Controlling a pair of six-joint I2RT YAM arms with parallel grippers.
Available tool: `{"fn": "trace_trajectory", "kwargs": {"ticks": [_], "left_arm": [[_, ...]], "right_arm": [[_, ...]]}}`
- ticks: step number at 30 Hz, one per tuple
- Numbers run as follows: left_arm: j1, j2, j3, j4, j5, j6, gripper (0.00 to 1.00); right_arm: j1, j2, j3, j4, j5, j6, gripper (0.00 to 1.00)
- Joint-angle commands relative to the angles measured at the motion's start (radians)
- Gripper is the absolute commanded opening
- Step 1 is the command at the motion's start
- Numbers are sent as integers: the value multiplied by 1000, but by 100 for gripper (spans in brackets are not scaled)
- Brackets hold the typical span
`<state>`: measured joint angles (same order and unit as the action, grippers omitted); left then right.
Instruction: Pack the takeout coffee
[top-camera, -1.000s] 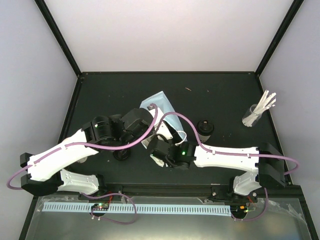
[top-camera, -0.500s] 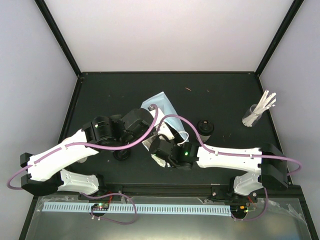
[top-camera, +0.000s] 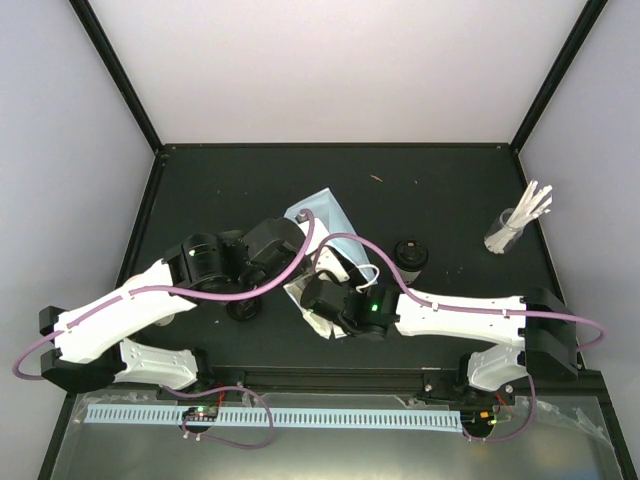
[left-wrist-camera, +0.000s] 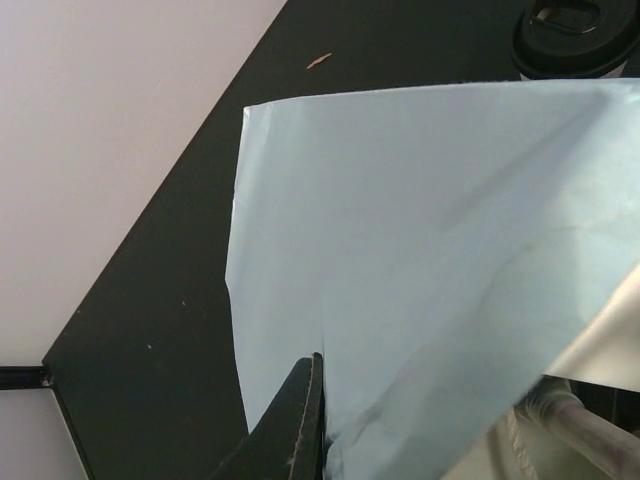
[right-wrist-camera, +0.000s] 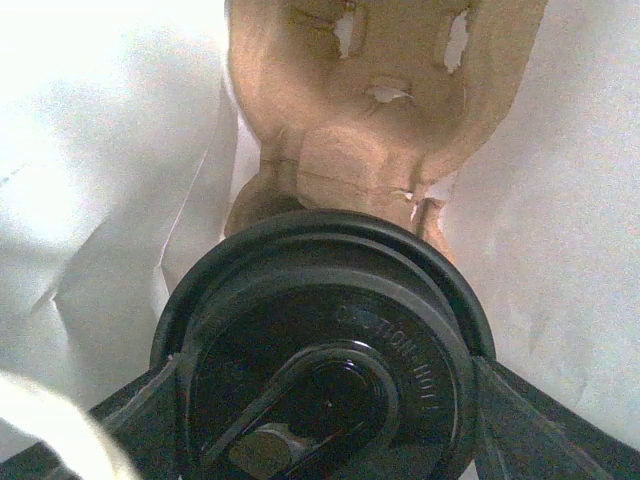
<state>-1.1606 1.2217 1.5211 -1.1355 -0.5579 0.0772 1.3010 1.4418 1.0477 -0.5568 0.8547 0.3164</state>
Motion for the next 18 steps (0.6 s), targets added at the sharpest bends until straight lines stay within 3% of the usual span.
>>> {"fn": "trace_trajectory", "kwargs": {"ticks": [1,18], "left_arm": [[-24,-29,47,53,78,-28,2],[-16,-32,97,23,241,-138,1]], "right_arm": [[-11,-15,38,-76,-63,-8,49],[-11,-52,148,-358,-251,8,49]]}}
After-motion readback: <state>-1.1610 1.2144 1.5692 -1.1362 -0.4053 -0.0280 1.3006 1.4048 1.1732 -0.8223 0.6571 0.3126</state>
